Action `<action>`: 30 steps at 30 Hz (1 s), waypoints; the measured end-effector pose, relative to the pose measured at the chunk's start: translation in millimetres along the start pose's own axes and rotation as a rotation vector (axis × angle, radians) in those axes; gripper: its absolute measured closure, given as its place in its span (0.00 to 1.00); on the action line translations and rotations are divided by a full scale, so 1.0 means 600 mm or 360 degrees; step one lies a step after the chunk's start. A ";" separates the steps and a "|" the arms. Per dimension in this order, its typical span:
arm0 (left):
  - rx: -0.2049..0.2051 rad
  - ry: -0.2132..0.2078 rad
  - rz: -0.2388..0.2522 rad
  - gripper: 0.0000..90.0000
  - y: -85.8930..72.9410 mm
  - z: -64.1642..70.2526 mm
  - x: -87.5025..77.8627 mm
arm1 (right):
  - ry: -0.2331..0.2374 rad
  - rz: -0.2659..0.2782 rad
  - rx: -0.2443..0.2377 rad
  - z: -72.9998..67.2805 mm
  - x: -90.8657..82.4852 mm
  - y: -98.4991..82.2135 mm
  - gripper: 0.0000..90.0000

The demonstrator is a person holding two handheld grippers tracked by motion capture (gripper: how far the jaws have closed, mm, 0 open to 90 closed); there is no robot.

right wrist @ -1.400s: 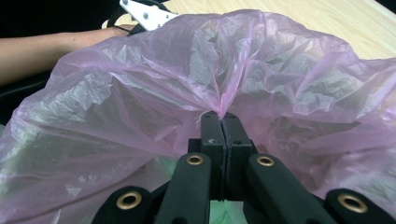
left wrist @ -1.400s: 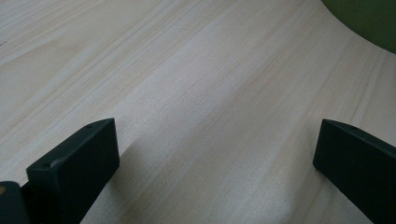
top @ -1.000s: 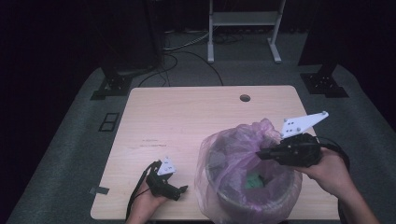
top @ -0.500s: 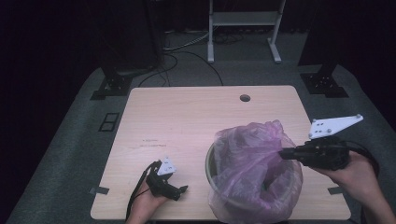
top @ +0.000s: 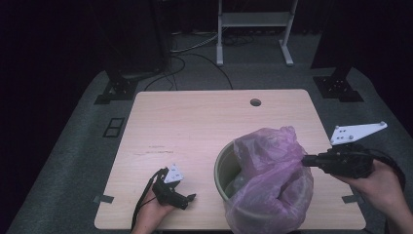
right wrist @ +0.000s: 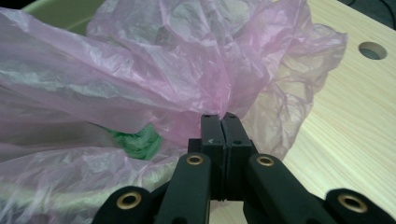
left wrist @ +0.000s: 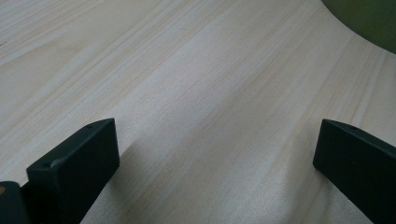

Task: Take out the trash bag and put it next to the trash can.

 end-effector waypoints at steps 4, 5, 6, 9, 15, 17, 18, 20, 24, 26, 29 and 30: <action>0.0000 -0.0001 -0.0001 0.00 0.000 0.000 0.000 | -0.0041 -0.0007 0.0008 0.012 0.007 0.000 1.00; 0.0000 -0.0001 -0.0001 0.00 0.000 0.000 0.000 | -0.0048 -0.0006 0.0019 0.015 0.010 0.000 1.00; 0.0000 0.0000 -0.0001 0.00 0.000 0.000 0.000 | -0.0047 -0.0004 0.0018 0.018 0.013 0.001 1.00; 0.0000 0.0000 -0.0001 0.00 0.000 0.000 0.000 | -0.0062 0.0012 0.0022 0.026 0.018 0.007 1.00; 0.0000 0.0000 0.0000 0.00 0.000 0.000 0.000 | -0.0082 0.0041 0.0022 0.040 0.035 0.024 1.00; 0.0000 0.0000 -0.0001 0.00 0.000 0.000 0.000 | -0.0086 0.0049 0.0024 0.046 0.042 0.032 1.00; 0.0000 -0.0001 -0.0002 0.00 0.000 0.000 0.000 | -0.0086 0.0054 0.0024 0.050 0.046 0.036 1.00; 0.0000 -0.0001 -0.0002 0.00 0.000 0.000 0.000 | -0.0088 0.0061 0.0027 0.057 0.055 0.045 1.00; -0.0001 0.0000 0.0000 0.00 0.000 0.000 0.000 | -0.0091 0.0071 0.0025 0.071 0.071 0.063 1.00; -0.0004 -0.0001 0.0002 0.00 0.000 0.000 0.000 | -0.0093 0.0078 0.0024 0.079 0.081 0.073 1.00; -0.0004 -0.0001 0.0002 0.00 0.000 0.000 0.000 | -0.0086 0.0090 0.0027 0.086 0.089 0.083 1.00; -0.0004 -0.0001 0.0001 0.00 0.000 0.000 0.000 | -0.0076 0.0103 0.0030 0.087 0.089 0.085 0.98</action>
Point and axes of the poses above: each handheld gripper's, and its own axes: x roughly forward along the jaws, y roughly out of its top, z roughly to its right, the point moved 10 cm from there along x, roughly forward along the jaws, and after that the axes turned 10 degrees about y, right-handed, at the moved point
